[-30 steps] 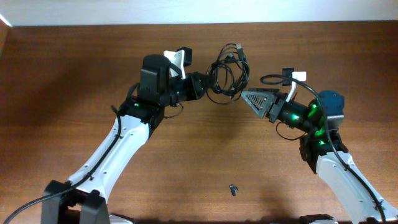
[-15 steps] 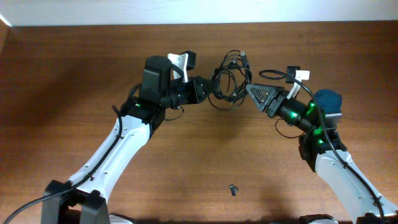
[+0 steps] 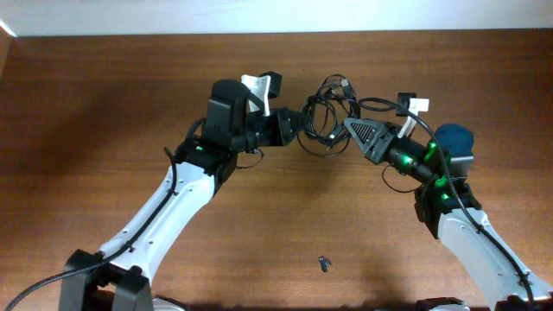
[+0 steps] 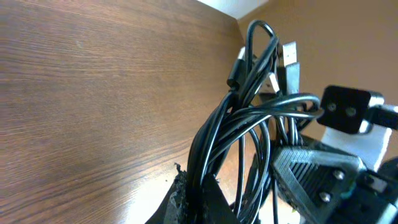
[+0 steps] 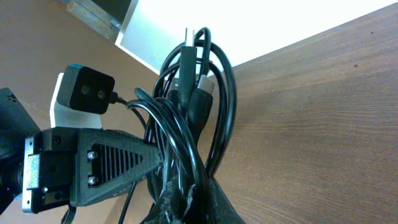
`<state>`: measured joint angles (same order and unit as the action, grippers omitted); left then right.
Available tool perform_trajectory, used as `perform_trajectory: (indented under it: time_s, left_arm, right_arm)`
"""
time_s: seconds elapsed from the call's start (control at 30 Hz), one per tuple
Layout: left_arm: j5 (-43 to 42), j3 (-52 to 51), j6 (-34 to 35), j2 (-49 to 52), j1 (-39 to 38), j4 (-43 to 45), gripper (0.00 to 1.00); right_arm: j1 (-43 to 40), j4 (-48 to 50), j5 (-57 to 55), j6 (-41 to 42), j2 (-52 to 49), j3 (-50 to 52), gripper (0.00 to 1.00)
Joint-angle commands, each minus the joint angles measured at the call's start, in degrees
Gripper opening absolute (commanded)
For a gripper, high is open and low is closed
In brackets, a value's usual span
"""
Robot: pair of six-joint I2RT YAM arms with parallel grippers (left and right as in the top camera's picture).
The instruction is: Untangle cables
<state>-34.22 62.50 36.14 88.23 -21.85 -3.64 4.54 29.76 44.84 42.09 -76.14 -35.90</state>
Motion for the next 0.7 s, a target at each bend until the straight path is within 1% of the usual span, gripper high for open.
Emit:
perform_trajectory:
  time_s: [0.0,0.07,0.13,0.23,0.27,0.4,0.5,0.53,0.6,0.63,0.67]
  left_arm:
    - [7.3,0.44,4.46,-1.14,0.24,0.28,0.0]
    - [10.34,0.44,7.17,-1.14,0.24,0.13,0.0]
    - [13.55,0.44,14.51,-1.14,0.24,0.15,0.0]
    - [14.86,0.44,22.86,-1.14,0.24,0.2,0.0]
    - [15.87,0.44,23.89,-1.14,0.24,0.5,0.0]
    - [18.16,0.44,25.57,-1.14,0.24,2.14,0.0]
    - [17.44,0.44,25.51,-1.14,0.0,2.1,0.0]
    - [17.16,0.44,25.27,-1.14,-0.15,1.44,0.0]
    - [12.7,0.44,18.58,-1.14,-0.2,1.03,0.0]
    - [10.19,0.44,15.82,-1.14,-0.17,1.03,0.0]
    - [8.24,0.44,13.07,-1.14,-0.17,1.01,0.0]
  right_arm:
    - [0.44,-0.42,0.9,-0.26,-0.22,-0.74,0.09]
    - [0.44,-0.42,1.7,-0.26,-0.22,-0.76,0.09]
    - [0.44,-0.42,2.62,-0.26,-0.22,-0.76,0.1]
    - [0.44,-0.44,4.24,-0.26,-0.22,-0.76,0.12]
    - [0.44,-0.44,4.55,-0.26,-0.22,-0.74,0.13]
    - [0.46,-0.46,6.16,-0.26,-0.22,-0.76,0.13]
    - [0.44,-0.44,5.92,-0.28,-0.22,-0.76,0.13]
    - [0.44,-0.44,5.57,-0.28,-0.22,-0.76,0.16]
    - [0.44,-0.46,2.86,-0.28,-0.22,-0.74,0.38]
    - [0.44,-0.46,1.9,-0.31,-0.22,-0.76,0.45]
    - [0.44,-0.48,0.13,-0.33,-0.22,-0.76,0.48]
